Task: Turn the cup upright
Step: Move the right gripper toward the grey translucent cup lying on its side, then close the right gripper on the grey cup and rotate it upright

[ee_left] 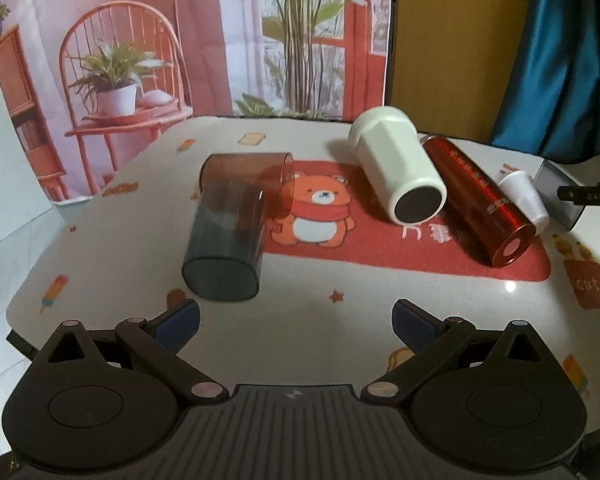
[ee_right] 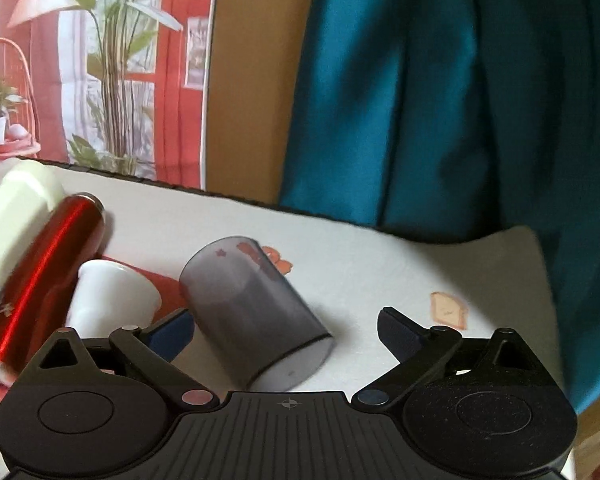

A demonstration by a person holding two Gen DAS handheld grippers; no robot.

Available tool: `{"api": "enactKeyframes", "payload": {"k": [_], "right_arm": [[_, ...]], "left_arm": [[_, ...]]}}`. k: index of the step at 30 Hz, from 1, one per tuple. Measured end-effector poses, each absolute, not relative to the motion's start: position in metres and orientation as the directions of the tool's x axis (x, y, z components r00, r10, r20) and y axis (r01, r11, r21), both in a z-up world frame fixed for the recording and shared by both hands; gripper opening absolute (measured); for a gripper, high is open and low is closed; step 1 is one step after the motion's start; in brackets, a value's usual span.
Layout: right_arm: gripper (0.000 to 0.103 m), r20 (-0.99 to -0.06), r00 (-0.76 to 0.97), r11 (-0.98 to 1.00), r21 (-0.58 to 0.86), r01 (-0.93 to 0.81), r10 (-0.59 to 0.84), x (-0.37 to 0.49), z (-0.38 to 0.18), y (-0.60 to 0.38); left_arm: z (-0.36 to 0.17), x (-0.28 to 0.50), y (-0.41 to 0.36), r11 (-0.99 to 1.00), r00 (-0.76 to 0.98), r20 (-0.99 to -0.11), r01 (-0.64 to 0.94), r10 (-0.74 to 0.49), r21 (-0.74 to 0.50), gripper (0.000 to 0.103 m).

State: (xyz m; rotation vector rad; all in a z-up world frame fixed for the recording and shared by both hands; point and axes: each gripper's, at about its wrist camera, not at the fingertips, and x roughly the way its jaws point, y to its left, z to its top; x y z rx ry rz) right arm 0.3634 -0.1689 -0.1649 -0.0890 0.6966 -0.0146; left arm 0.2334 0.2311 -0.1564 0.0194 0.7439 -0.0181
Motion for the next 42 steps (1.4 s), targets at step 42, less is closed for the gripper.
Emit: {"api": "enactKeyframes", "payload": {"k": [42], "right_arm": [[0.060,-0.795,0.480,0.921,0.382,-0.076,0.370,0.220,-0.139,0.013]], "left_arm": [[-0.157,0.212,0.263,0.992,0.760,-0.648,-0.033,-0.054,-0.122,0.103]]}}
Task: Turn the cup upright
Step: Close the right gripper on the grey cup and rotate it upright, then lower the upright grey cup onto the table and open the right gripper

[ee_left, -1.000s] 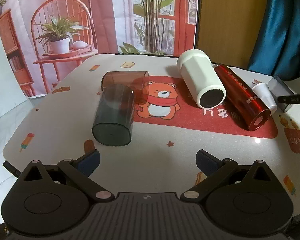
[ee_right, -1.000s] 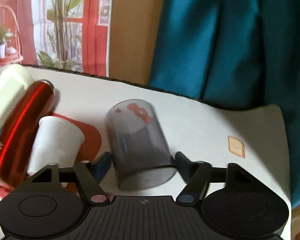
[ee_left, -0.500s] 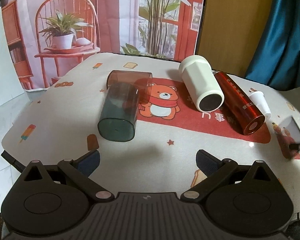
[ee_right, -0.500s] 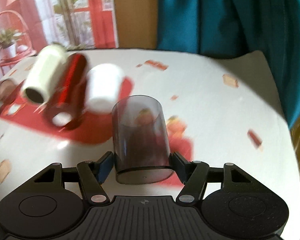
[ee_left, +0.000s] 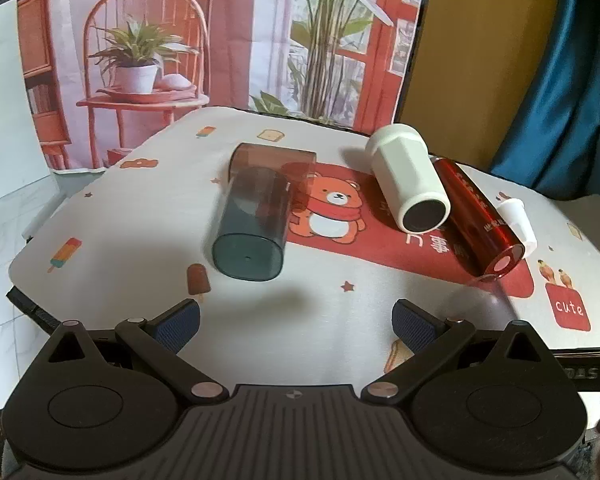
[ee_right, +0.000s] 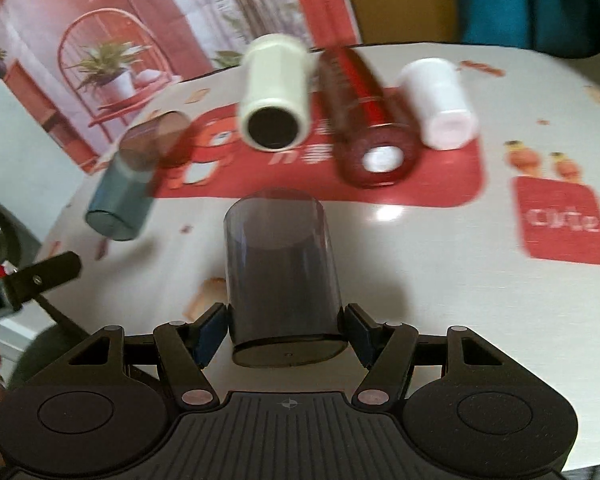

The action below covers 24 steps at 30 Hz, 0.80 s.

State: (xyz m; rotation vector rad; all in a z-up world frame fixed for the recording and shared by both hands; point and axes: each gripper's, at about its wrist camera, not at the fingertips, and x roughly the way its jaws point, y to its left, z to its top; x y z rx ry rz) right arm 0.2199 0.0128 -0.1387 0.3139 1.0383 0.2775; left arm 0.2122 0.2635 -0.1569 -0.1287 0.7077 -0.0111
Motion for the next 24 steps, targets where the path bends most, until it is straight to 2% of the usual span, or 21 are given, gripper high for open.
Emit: {"api": "enactKeyframes", "payload": {"k": [9,13,17,21,24], "right_arm": [[0.062,-0.780,0.498,0.920,0.373,-0.119,0.380,0.213,-0.139,0.028],[0.075,-0.769,0.533,0.935,0.323,-0.149,0.351,0.202,-0.131,0.019],[0.078,-0.744,0.587,0.946,0.291,-0.143,0.317,0.189,-0.122,0.005],[0.099,-0.682,0.702,0.979,0.163,-0.125,0.204,0.166,-0.108,-0.003],[0.103,-0.638,0.761,0.993,0.068,-0.097,0.118,0.155,-0.108,-0.011]], "left_arm": [[-0.157,0.210,0.268,0.990,0.760,-0.648,-0.056,-0.041,-0.128,0.103],[-0.160,0.212,0.265,0.991,0.750,-0.660,-0.047,-0.049,-0.126,0.103],[-0.162,0.212,0.262,0.991,0.738,-0.673,-0.036,-0.059,-0.126,0.103],[-0.165,0.214,0.259,0.990,0.720,-0.690,-0.032,-0.071,-0.135,0.103],[-0.168,0.216,0.256,0.990,0.704,-0.706,-0.033,-0.076,-0.139,0.103]]}}
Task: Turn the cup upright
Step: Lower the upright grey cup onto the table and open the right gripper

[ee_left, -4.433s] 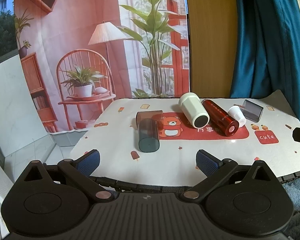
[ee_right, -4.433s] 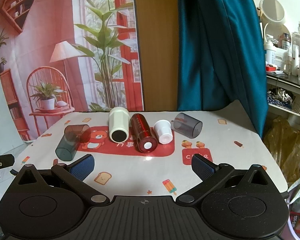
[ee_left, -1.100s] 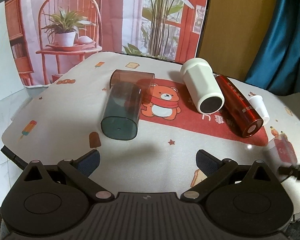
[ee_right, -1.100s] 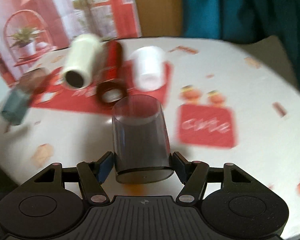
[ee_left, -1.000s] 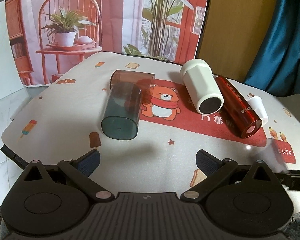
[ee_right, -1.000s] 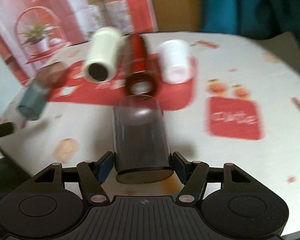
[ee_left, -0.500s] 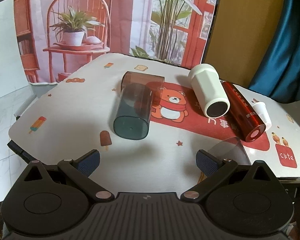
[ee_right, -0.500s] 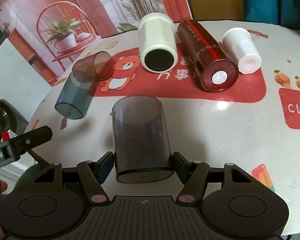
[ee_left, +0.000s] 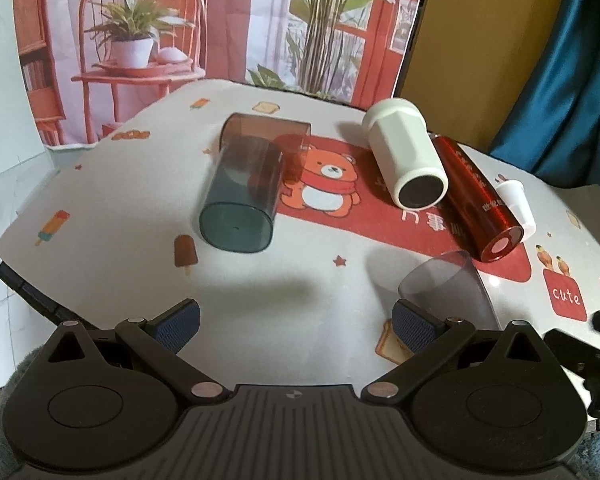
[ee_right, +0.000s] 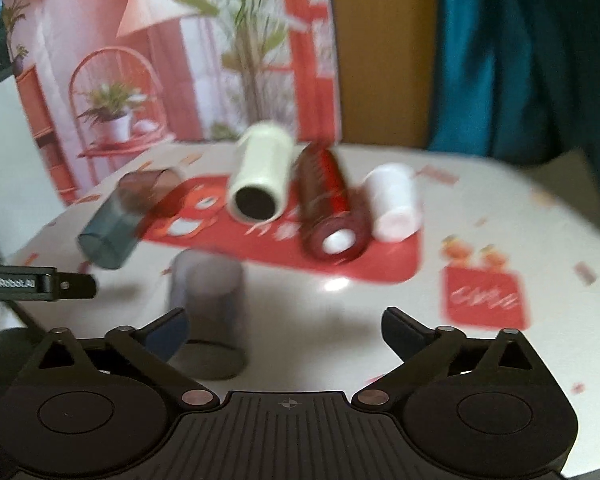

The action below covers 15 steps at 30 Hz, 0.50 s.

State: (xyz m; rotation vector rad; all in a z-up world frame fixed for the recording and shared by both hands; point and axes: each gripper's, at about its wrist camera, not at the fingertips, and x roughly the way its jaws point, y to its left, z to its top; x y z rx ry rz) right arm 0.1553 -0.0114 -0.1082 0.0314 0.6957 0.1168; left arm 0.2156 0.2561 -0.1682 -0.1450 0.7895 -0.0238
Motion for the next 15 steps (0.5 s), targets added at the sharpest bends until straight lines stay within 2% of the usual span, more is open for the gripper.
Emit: {"api": "enactKeyframes", "payload": {"k": [4,11,15], "right_arm": [[0.103,-0.628,0.776,0.997,0.000,-0.080,0.062,0.150,-0.127,-0.020],[0.103,-0.559,0.827,0.995,-0.026,-0.092,0.062,0.143,-0.143,-0.022],[0.103,-0.543,0.837,0.996,0.009,-0.084,0.075,0.143,-0.143,-0.028]], "left_arm": [[-0.170,0.217,0.248,0.990,0.686,-0.723,-0.022,-0.084,-0.136,0.103],[-0.165,0.218,0.240,0.990,0.676,-0.732,-0.020,-0.090,-0.141,0.103],[-0.163,0.224,0.236,0.986,0.663,-0.742,-0.034,-0.099,-0.162,0.103]]}}
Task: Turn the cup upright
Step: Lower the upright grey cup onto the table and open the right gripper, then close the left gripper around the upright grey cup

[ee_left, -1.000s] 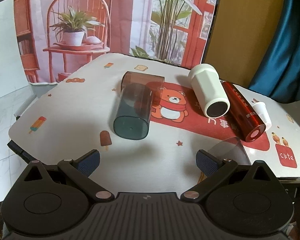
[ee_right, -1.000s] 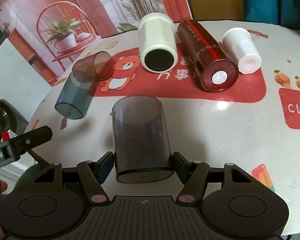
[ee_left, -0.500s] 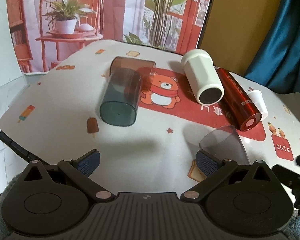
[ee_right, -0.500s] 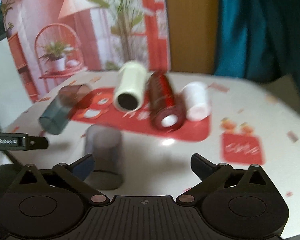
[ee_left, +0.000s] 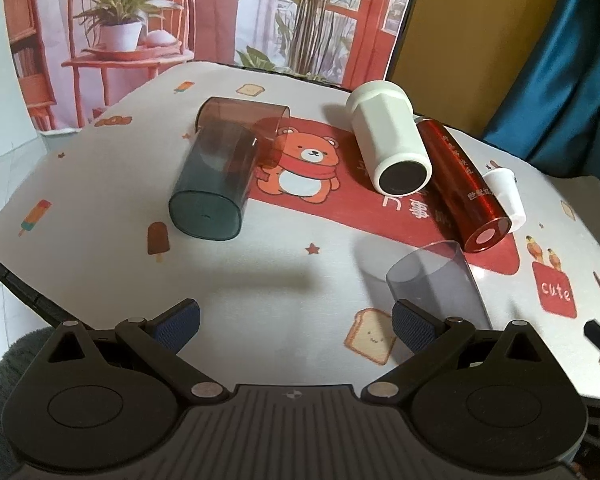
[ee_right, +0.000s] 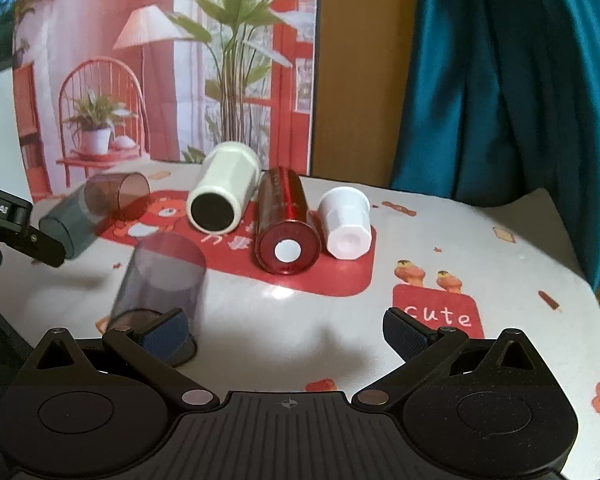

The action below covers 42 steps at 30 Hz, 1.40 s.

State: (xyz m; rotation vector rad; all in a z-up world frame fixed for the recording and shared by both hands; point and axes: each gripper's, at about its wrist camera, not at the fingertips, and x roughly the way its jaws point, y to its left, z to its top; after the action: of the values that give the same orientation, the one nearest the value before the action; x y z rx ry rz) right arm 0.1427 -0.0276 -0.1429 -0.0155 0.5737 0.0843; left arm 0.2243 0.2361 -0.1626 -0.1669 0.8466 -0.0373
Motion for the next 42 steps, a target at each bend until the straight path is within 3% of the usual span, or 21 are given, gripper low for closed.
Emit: {"api": "enactKeyframes", "payload": {"k": [12,20,24,30,36,42], "right_arm": [[0.103,-0.544,0.839,0.999,0.000,0.039,-0.033,0.142,-0.146,-0.045],[0.103,-0.549,0.834,0.998,0.010,0.065,-0.049,0.141,-0.147,-0.053],[0.103,-0.556,0.830,0.999,0.001,0.053,-0.044,0.144,-0.149,-0.048],[0.103,-0.559,0.828,0.999,-0.002,0.049,-0.042,0.144,-0.148,-0.046],[0.103,-0.564,0.825,0.999,0.002,0.037,-0.029,0.144,-0.148,-0.043],[0.103,-0.577,0.817,1.000,-0.009,0.013,-0.016,0.145,-0.150,-0.036]], "left_arm": [[-0.152,0.274,0.153,0.953,0.593,-0.751,0.104,-0.290,-0.285,0.103],[-0.181,0.304,0.118,0.971,0.507,-0.830,0.072,-0.231,-0.226,0.100],[-0.190,0.309,0.128,0.974,0.487,-0.846,0.057,-0.217,-0.218,0.075],[-0.181,0.297,0.154,0.960,0.508,-0.818,0.085,-0.271,-0.265,0.074],[-0.157,0.260,0.177,0.951,0.632,-0.710,0.210,-0.310,-0.228,0.073],[-0.153,0.250,0.202,0.965,0.705,-0.659,0.176,-0.262,-0.196,0.073]]}}
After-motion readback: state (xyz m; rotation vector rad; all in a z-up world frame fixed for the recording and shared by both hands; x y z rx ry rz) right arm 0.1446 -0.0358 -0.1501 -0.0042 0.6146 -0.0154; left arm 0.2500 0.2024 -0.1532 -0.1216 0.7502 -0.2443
